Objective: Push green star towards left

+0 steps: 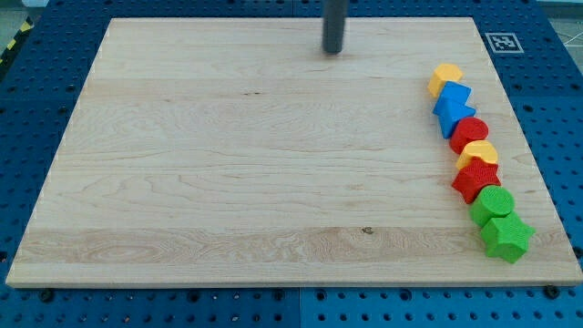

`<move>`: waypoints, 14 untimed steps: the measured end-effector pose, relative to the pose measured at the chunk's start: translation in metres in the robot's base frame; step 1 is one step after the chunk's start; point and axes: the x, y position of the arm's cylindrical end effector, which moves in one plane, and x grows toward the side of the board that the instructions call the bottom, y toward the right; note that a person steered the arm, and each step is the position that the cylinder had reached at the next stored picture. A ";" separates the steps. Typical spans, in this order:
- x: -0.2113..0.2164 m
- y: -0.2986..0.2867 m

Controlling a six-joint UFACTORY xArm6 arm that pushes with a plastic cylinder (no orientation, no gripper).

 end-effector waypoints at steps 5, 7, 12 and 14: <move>0.258 0.258; 0.384 0.239; 0.386 0.127; 0.383 0.169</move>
